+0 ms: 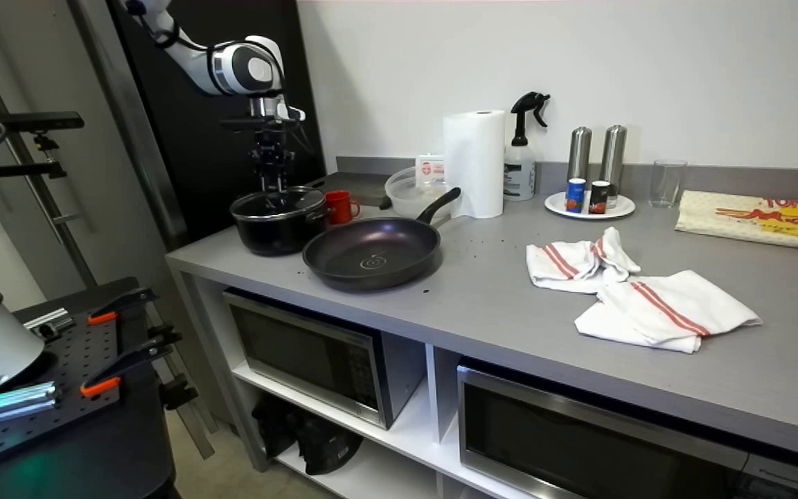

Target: Put the glass lid on the pan on the right.

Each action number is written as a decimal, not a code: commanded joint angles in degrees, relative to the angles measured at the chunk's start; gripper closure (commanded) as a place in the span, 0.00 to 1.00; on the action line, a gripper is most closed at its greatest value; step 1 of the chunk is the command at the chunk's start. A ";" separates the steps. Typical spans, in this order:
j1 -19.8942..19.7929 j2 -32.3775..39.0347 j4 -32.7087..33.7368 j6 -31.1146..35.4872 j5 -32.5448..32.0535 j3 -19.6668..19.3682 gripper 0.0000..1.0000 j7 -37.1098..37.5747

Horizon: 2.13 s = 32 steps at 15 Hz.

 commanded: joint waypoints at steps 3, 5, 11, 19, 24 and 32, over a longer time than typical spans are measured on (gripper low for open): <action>1.17 -7.53 -3.18 -4.70 -0.81 -0.22 0.74 1.71; 1.31 -9.18 -3.52 -6.00 -1.15 -0.22 0.74 2.08; 0.48 -11.66 -3.97 -8.40 -1.52 -0.38 0.74 2.38; -5.67 -13.16 -6.75 -8.84 0.50 -3.59 0.74 1.42; -10.93 -14.91 -9.86 -7.77 2.59 -5.63 0.74 0.49; -17.46 -17.33 -13.27 -6.86 6.94 -8.55 0.74 -1.72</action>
